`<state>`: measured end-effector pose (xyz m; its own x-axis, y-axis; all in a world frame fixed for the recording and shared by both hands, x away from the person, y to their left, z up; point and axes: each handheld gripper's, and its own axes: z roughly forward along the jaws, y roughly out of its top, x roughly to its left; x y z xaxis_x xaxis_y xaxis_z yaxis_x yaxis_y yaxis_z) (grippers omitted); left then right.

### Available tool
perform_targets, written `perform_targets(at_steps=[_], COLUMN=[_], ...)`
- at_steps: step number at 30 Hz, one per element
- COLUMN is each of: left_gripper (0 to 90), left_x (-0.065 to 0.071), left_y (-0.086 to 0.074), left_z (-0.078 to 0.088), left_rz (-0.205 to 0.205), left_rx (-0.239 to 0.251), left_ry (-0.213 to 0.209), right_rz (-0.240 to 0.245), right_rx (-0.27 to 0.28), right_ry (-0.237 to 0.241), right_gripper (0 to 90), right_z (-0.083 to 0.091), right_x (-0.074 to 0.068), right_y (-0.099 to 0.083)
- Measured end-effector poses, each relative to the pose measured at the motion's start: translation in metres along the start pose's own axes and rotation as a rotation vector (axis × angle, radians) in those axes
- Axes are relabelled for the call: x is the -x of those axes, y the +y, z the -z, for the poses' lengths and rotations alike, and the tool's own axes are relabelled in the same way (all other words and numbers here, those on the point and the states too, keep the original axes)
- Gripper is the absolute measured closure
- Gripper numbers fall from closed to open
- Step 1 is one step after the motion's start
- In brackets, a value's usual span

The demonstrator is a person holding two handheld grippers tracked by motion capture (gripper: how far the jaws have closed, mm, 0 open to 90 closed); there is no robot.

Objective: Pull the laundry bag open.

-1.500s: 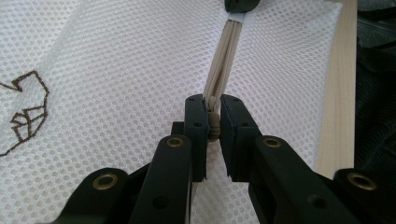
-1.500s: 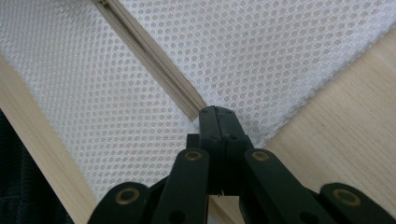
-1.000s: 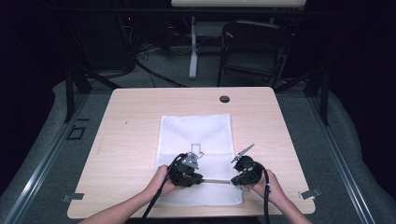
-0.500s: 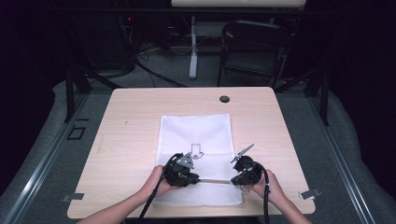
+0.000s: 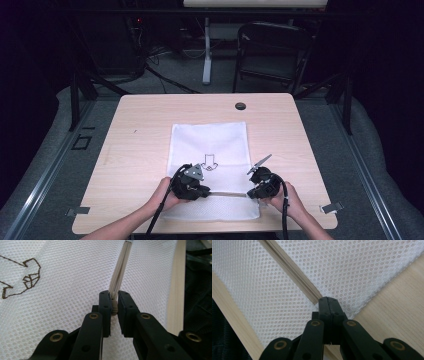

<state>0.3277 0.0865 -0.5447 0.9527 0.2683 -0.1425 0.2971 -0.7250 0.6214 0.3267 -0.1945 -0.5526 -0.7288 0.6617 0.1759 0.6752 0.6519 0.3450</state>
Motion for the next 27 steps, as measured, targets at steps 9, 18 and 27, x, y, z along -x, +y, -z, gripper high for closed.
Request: perform_targets(at_steps=[9, 18, 27], left_gripper=[81.9, 81.9, 81.9], left_x=[-0.001, -0.002, -0.004], left_y=[-0.003, -0.008, -0.015], left_z=[0.002, 0.008, 0.015], left_rz=[-0.002, 0.006, 0.012], left_rx=[0.000, 0.002, 0.013], left_ry=[-0.001, 0.008, 0.006], right_rz=[0.001, 0.001, -0.001], right_rx=[-0.001, -0.004, -0.002], right_ry=[0.000, -0.008, -0.002], right_gripper=[90.0, 90.0, 90.0], right_z=[0.000, 0.000, 0.000], right_x=[0.000, -0.001, 0.000], right_y=[0.000, 0.000, 0.000])
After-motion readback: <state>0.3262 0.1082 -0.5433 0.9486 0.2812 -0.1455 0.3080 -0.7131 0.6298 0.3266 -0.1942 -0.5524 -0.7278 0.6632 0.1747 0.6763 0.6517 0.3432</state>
